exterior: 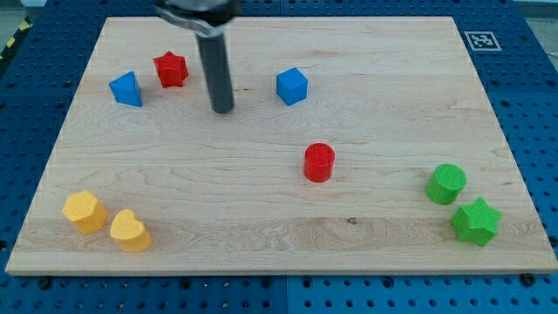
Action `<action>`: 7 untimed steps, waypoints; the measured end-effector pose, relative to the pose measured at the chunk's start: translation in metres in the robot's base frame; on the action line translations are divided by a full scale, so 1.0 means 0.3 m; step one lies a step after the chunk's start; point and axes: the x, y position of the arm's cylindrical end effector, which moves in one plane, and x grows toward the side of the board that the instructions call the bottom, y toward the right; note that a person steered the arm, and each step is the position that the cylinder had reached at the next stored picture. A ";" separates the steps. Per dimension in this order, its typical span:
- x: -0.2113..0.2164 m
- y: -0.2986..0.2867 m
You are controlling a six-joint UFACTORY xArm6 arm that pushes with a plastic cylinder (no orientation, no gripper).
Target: Move blue cube left a bit
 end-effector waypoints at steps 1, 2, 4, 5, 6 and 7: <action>0.035 0.141; 0.038 0.326; 0.041 0.494; 0.041 0.555; 0.010 0.573; -0.144 0.573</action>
